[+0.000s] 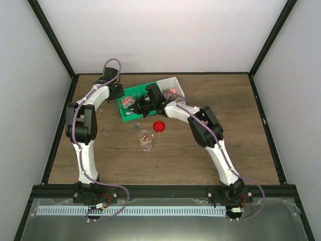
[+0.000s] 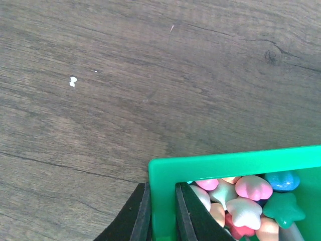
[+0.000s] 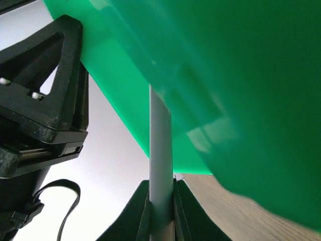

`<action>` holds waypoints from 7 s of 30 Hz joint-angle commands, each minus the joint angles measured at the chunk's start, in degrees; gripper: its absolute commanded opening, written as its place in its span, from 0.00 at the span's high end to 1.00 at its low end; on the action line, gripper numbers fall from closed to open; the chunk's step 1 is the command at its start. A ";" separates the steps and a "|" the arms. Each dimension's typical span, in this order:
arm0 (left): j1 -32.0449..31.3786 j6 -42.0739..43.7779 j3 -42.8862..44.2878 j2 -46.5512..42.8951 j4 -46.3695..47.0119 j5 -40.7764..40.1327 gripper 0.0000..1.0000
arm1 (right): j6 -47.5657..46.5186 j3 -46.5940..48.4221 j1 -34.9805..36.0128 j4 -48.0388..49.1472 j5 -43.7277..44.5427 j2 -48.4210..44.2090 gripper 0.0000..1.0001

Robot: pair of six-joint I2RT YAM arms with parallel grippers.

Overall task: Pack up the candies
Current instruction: Scoop the fake candies from the storage box, then place the fake candies in the packing bottle.

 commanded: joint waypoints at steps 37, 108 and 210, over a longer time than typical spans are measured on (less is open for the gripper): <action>-1.14 -1.28 0.20 3.81 -5.13 6.24 0.96 | -12.64 -22.37 -1.41 31.35 -6.76 -7.99 0.99; 0.35 -1.24 0.91 4.27 -5.13 7.63 0.96 | -48.79 -17.28 -1.37 -15.04 7.32 -23.07 0.99; -0.44 -0.18 -3.08 1.36 -3.68 6.63 0.96 | -50.75 -51.73 -3.30 -37.02 -7.11 -75.43 0.99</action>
